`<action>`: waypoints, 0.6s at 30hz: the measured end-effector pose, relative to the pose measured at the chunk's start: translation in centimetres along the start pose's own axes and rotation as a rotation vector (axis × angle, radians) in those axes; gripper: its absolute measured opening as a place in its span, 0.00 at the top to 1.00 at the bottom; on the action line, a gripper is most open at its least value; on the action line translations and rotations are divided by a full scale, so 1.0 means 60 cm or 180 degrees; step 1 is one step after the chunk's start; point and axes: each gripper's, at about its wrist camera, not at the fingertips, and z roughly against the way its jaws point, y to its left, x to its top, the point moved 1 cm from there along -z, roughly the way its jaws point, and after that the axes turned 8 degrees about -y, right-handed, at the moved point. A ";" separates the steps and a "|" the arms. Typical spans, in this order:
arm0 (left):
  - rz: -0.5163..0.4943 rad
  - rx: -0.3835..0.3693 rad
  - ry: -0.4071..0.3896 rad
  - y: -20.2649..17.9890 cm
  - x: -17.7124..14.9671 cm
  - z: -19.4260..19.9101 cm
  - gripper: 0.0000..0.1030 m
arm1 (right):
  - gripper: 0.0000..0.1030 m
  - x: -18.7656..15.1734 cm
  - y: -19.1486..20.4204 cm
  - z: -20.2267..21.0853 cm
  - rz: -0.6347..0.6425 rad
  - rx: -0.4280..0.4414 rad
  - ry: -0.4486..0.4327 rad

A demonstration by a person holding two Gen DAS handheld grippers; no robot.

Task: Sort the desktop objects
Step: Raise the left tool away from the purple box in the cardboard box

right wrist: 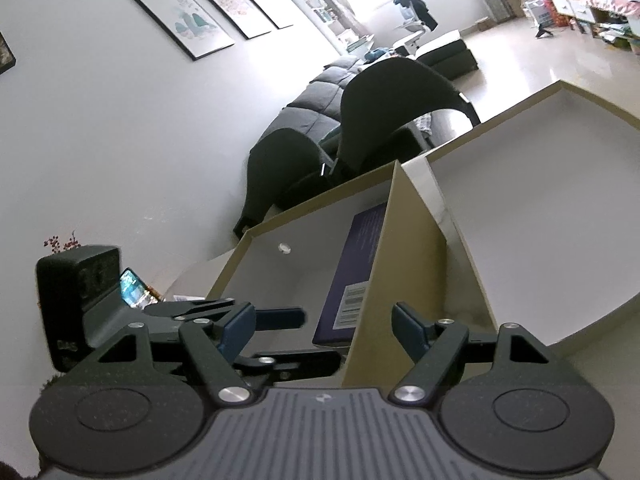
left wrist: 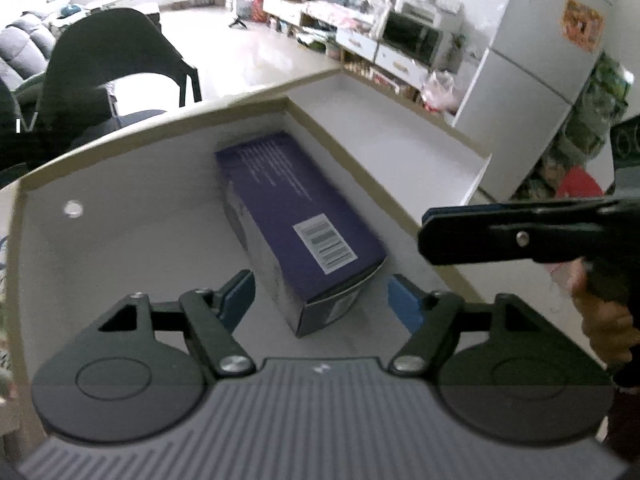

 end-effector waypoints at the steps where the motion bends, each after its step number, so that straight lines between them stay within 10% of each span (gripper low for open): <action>1: 0.0027 0.0008 -0.0048 0.000 -0.002 0.011 0.26 | 0.23 0.000 0.001 0.002 -0.0002 -0.0018 -0.0013; 18: 0.0331 0.0210 -0.0678 0.018 -0.047 0.150 0.10 | 0.15 -0.041 0.082 0.037 0.0231 -0.0156 -0.0222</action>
